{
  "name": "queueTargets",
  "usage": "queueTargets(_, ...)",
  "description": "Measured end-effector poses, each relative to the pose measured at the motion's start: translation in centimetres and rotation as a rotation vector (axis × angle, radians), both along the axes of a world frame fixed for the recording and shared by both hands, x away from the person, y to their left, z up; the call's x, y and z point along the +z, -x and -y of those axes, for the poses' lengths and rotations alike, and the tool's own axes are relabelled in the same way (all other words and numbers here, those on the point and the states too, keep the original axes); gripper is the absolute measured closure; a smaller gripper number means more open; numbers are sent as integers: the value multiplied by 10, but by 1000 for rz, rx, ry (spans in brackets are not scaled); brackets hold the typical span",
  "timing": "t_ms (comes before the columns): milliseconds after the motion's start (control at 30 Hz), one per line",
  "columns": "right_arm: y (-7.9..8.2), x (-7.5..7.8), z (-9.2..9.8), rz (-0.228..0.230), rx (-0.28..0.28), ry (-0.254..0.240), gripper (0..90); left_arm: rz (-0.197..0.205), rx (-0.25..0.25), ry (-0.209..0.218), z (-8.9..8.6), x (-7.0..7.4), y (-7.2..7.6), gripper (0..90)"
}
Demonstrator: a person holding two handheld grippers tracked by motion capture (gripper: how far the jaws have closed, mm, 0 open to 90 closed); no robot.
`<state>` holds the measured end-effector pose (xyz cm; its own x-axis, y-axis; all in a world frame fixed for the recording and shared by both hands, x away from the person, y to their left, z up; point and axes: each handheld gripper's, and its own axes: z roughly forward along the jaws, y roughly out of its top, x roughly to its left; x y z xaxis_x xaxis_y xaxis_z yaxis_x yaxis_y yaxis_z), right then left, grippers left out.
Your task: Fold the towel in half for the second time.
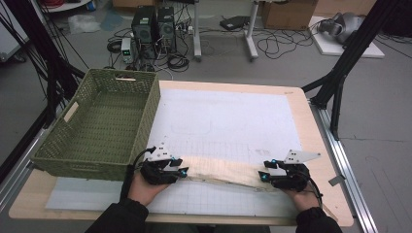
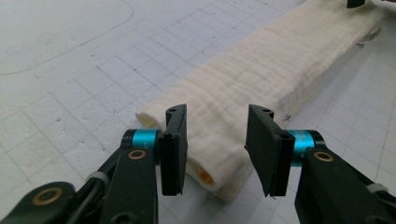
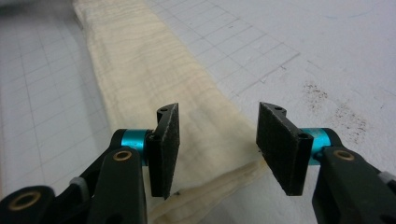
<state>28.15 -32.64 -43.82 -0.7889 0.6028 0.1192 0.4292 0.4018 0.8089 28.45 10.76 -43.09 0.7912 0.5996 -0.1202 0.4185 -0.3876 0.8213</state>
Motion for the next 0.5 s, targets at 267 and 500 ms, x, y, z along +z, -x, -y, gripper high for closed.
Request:
queueTargets(267, -1, 0, 3, 2, -19, -11, 450, 7, 8, 2, 0, -1, 0, 546)
queueTargets(500, -1, 0, 2, 5, -18, -2, 419, 12, 4, 0, 1, -1, 0, 523)
